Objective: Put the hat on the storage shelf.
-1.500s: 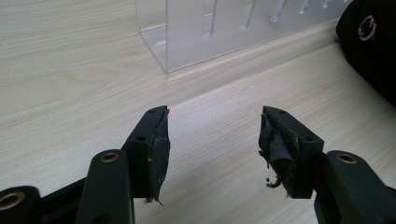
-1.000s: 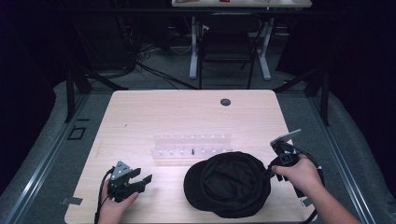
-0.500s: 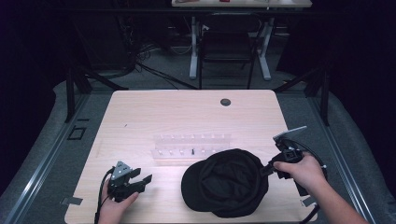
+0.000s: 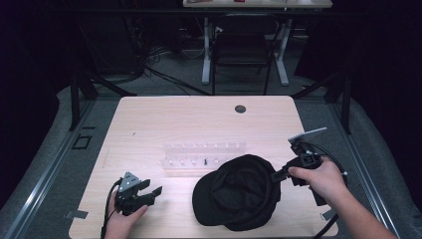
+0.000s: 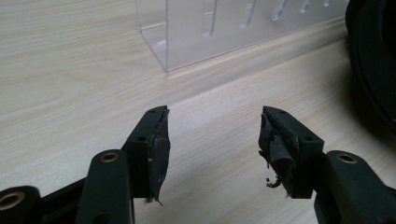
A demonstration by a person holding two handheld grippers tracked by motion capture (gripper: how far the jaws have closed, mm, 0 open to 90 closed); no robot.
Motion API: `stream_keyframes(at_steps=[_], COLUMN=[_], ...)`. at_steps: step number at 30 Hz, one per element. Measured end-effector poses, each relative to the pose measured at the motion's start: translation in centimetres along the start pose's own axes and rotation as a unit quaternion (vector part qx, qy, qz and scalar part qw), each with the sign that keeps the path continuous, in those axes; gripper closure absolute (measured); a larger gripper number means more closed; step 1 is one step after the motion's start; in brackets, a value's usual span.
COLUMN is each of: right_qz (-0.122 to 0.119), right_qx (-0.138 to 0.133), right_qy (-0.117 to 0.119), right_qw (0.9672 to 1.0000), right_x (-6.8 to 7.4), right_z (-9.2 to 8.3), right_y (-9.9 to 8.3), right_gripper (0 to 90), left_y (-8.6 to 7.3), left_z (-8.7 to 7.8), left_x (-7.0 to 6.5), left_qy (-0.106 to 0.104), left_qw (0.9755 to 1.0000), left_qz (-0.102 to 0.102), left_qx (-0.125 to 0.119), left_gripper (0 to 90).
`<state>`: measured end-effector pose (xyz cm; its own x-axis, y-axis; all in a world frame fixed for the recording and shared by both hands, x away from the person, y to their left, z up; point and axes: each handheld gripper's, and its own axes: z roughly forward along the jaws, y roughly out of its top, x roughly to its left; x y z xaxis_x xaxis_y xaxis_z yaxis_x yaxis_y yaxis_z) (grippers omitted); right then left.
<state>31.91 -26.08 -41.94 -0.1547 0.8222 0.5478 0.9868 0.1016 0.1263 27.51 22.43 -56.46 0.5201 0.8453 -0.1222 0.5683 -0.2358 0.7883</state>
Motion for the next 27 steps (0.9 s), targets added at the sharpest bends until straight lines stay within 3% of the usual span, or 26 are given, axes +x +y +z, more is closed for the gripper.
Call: stream_keyframes(at_steps=[3, 4, 5, 16, 18, 20, 27], right_qz=[-0.005, -0.016, -0.006, -0.033, -0.026, -0.029, -0.038], right_qx=[-0.002, 0.009, -0.005, -0.006, -0.019, -0.013, -0.034], right_qy=[0.007, 0.009, 0.011, 0.022, 0.031, 0.039, 0.065], right_qw=[1.0000, 0.9998, 0.9999, 0.9992, 0.9990, 0.9987, 0.9966], right_x=[0.7, 0.9, 1.3, 4.4, 4.9, 5.1, 6.4], right_z=[-0.4, -0.7, -0.8, -2.3, -2.4, -2.8, -4.2], right_y=[0.1, 0.2, 0.1, 0.6, 0.7, 0.8, 0.9], right_gripper=[88.0, 88.0, 87.9, 88.0, 88.1, 88.2, 88.3], left_y=[0.0, 0.0, 0.0, 0.0, 0.0, -0.1, -0.1], left_z=[0.0, 0.0, 0.0, 0.0, 0.1, 0.1, 0.1], left_x=[0.0, 0.0, 0.0, 0.0, 0.0, 0.0, 0.0], left_qy=[0.000, 0.000, 0.001, -0.001, -0.001, 0.001, -0.001], left_qw=[1.0000, 1.0000, 1.0000, 1.0000, 1.0000, 1.0000, 1.0000], left_qz=[0.000, 0.000, -0.001, -0.001, -0.003, -0.003, -0.004], left_qx=[0.000, -0.001, -0.003, 0.001, 0.000, -0.002, 0.000], left_gripper=[43.1, 43.1, 43.1, 43.1, 43.1, 43.1, 43.1])
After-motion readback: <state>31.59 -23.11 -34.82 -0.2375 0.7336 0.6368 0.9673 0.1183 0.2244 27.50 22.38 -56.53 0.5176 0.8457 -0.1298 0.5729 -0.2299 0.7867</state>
